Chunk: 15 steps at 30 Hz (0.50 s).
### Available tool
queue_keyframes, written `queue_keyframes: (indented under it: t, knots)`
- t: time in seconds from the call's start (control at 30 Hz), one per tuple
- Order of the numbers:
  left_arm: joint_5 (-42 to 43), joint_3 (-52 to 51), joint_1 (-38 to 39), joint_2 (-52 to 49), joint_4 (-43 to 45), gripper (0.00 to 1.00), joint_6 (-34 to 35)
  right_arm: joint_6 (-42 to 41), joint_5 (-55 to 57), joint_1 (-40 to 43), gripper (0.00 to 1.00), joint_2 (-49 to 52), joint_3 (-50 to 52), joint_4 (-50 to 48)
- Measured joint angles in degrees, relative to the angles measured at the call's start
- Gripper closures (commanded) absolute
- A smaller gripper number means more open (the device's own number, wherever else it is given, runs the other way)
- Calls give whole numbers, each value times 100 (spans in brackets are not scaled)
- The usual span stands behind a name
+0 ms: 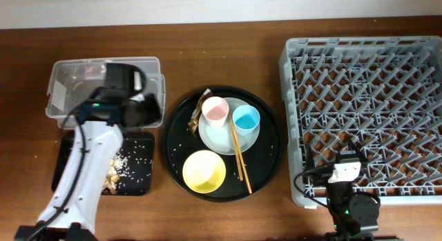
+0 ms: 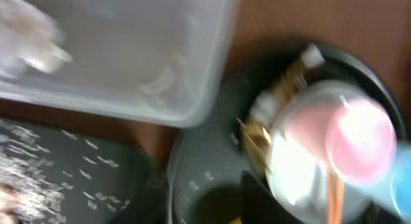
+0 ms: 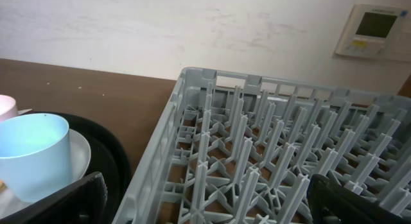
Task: Sort waste into correct bins and load items into the dishwasher rack
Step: 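Grasp the gold snack wrapper on the round tray with the left gripper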
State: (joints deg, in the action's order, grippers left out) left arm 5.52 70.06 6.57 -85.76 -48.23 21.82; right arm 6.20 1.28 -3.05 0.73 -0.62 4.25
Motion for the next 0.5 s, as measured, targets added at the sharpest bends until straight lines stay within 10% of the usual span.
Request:
queue_keyframes:
  t: [0.5]
  knots:
    - [-750, 0, 1464, -973, 208, 69, 0, 0, 0, 0, 2, 0, 0, 0]
